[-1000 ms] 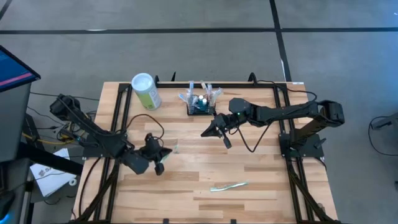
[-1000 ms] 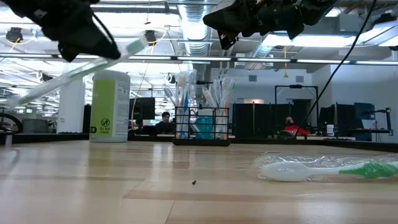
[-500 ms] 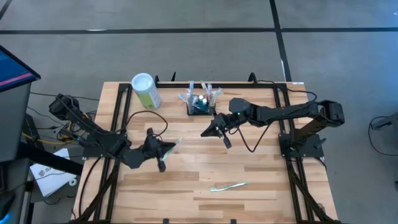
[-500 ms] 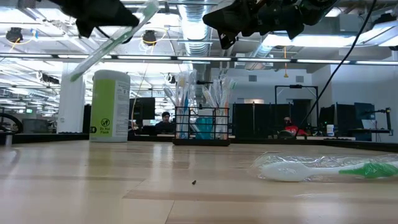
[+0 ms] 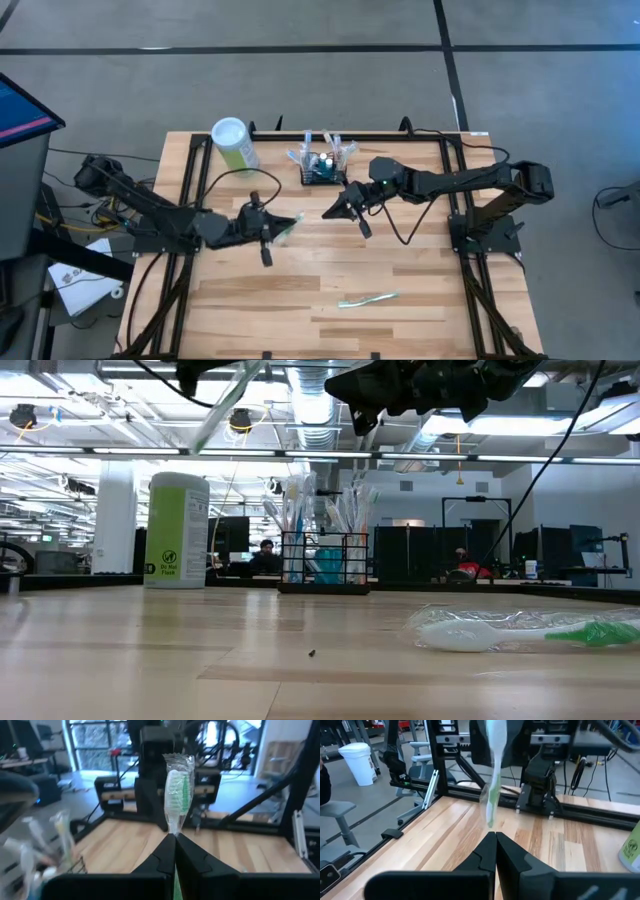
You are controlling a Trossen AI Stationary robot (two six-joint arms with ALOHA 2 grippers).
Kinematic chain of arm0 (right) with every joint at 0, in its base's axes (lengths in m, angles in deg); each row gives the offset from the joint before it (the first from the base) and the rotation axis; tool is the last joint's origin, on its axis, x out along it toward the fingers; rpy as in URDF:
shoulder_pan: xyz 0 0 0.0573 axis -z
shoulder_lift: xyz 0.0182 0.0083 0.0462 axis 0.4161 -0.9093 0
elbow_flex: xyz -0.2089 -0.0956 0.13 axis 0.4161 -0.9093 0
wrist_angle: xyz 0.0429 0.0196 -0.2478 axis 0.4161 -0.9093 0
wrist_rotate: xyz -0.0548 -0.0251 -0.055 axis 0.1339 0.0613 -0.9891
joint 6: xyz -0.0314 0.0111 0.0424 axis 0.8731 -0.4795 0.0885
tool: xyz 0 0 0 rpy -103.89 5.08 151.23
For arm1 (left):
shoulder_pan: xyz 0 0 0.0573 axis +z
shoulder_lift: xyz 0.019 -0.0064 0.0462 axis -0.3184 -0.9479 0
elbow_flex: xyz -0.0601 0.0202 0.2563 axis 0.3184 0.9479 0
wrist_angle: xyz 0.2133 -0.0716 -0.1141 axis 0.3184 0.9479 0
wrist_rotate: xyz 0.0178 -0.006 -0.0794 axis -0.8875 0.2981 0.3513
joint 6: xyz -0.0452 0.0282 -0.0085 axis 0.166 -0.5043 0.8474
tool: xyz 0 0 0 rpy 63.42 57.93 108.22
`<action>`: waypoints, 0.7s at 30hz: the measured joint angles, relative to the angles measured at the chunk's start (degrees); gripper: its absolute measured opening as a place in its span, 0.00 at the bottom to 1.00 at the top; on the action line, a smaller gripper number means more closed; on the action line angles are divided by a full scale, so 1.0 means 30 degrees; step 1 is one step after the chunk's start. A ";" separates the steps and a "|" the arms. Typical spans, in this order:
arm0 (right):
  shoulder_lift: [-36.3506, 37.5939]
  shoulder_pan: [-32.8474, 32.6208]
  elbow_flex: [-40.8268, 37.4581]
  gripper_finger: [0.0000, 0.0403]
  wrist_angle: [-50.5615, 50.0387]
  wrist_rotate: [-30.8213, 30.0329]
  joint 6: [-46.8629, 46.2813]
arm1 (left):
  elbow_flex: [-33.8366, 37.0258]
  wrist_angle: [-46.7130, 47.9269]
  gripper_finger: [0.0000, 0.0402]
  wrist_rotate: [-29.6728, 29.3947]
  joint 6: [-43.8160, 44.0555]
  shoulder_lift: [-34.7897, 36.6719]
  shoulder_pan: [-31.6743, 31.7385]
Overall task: Pick & Place toothbrushing station
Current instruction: Put the green toothbrush into the black wire organizer
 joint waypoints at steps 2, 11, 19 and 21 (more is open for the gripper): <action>0.0000 0.0000 0.0000 0.00 0.0351 0.0000 0.0001 | 0.0000 -0.0615 0.00 0.1045 -0.0417 0.0000 0.0662; 0.0000 0.0000 0.0000 0.00 0.1691 0.0000 0.0000 | -0.0015 -0.3901 0.00 0.4520 -0.1077 -0.1239 0.2932; 0.0000 0.0000 0.0000 0.04 0.2215 0.0000 -0.0430 | -0.0015 -0.5877 0.00 0.4853 -0.1951 -0.2492 0.3571; 0.0000 0.0000 0.0000 0.09 0.2229 0.0004 -0.0357 | -0.0015 -0.6137 0.00 0.4863 -0.2054 -0.2499 0.3581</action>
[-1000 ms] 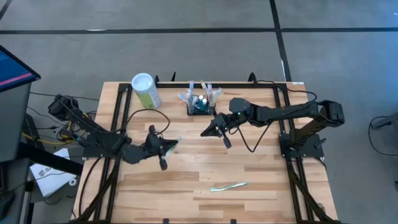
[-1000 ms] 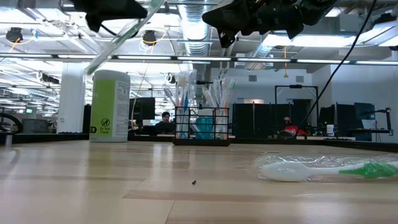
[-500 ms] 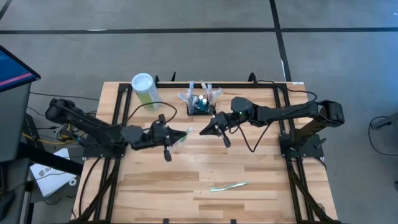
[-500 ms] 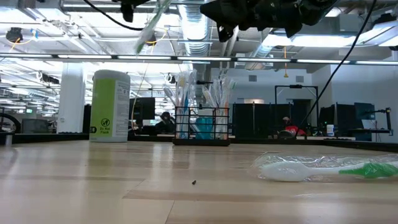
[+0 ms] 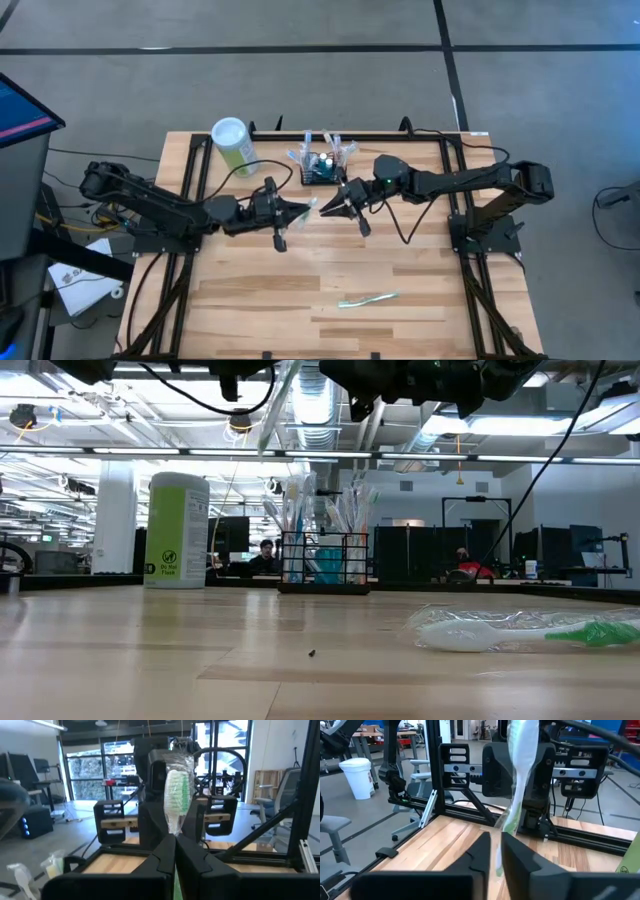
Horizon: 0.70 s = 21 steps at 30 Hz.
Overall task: Pick & Place toothbrushing station
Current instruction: Put the green toothbrush into the black wire organizer
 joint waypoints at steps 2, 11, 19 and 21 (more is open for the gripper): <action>0.0000 0.0000 0.0000 0.14 0.0043 -0.0004 0.0119 | 0.0000 -0.0187 0.00 0.0029 -0.0372 0.0000 0.0033; 0.0000 0.0029 0.0000 0.32 0.2066 -0.0366 0.0357 | 0.0000 -0.1387 0.00 0.1253 -0.1005 0.0000 0.0223; 0.0007 -0.0111 0.0007 0.36 0.2856 -0.0441 0.0357 | 0.0006 -0.4055 0.00 0.2071 -0.1697 -0.1194 0.0623; 0.0007 -0.0117 0.0007 0.36 0.2855 -0.0441 0.0322 | 0.0007 -0.5028 0.00 0.2671 -0.1745 -0.1785 0.0933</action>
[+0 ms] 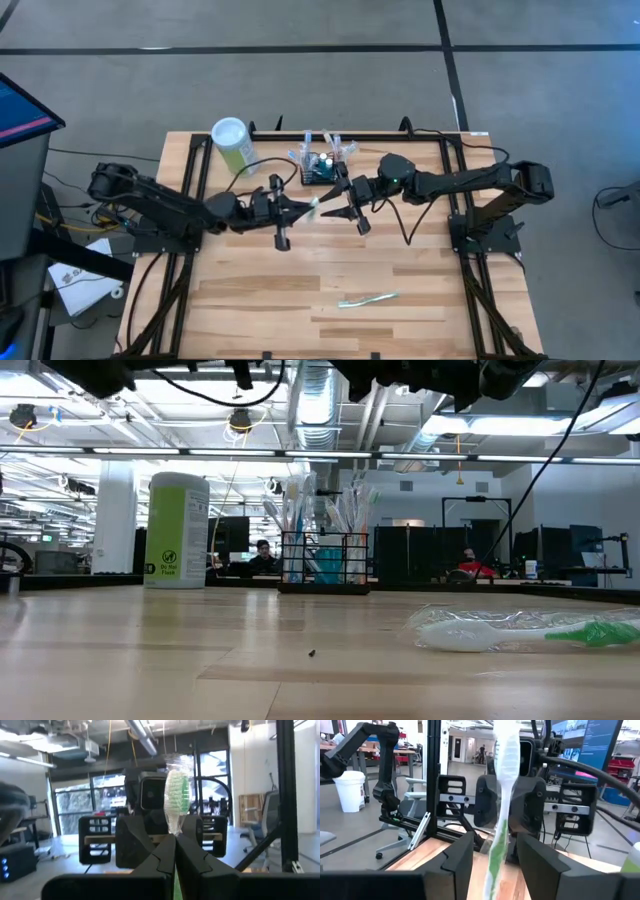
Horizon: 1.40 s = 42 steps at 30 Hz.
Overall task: Pick & Place toothbrushing station
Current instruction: Put the green toothbrush into the black wire organizer
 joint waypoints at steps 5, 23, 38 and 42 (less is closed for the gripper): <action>0.0000 0.0007 0.0000 0.33 -0.0211 -0.0003 -0.0118 | 0.0000 -0.1165 0.00 0.0225 0.0020 -0.1091 0.0658; -0.0051 0.0007 0.0000 0.30 -0.0164 -0.1319 0.0031 | 0.0000 -0.2503 0.00 0.1337 0.0359 -0.1501 0.1016; -0.0066 0.0015 0.0000 0.24 -0.1101 -0.1406 0.0035 | -0.0819 -0.2786 0.00 0.1358 0.0261 -0.2921 0.1520; -0.0066 0.0007 0.0000 0.16 -0.1150 -0.1362 0.0048 | -0.0852 -0.2931 0.00 0.1292 0.0239 -0.2920 0.1527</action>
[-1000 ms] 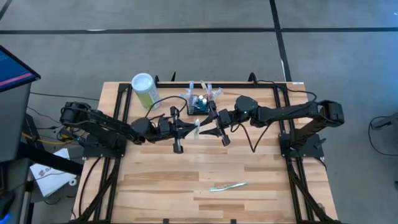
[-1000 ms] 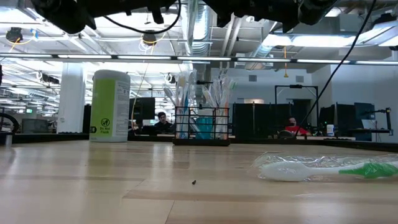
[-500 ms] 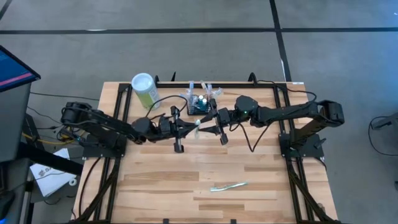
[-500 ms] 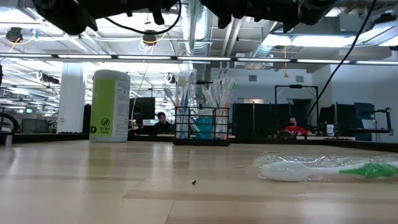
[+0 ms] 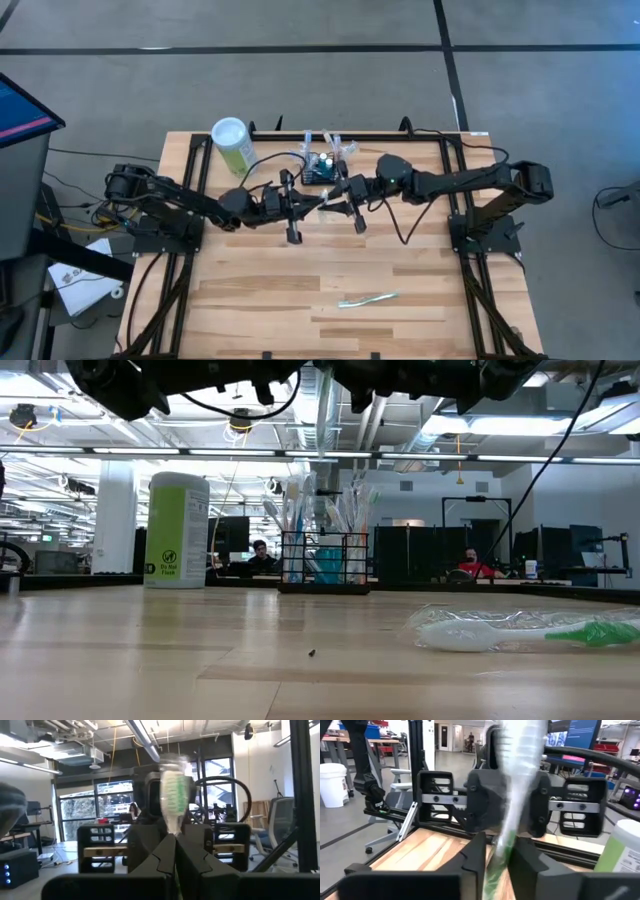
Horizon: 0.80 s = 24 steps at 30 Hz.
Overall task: Pick & Place toothbrushing station
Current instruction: Put the green toothbrush into the black wire organizer
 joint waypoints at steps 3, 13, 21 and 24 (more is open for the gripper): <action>0.0000 0.0000 0.0000 0.07 0.0004 -0.0003 0.0204 | 0.0000 0.0040 0.00 0.0053 -0.0028 0.0006 -0.0006; 0.0000 0.0007 0.0000 0.03 -0.0136 -0.0007 0.0335 | 0.0007 0.0404 0.02 -0.0170 -0.0041 0.0011 -0.0007; 0.0015 0.0301 0.0000 0.03 -0.0279 0.0007 0.0184 | 0.0273 0.0427 0.05 -0.0923 -0.0036 0.0093 0.0000; 0.0053 0.0556 -0.0007 0.03 -0.0513 0.0023 0.0181 | 0.0730 0.0407 0.07 -0.1678 -0.0001 0.0301 -0.0007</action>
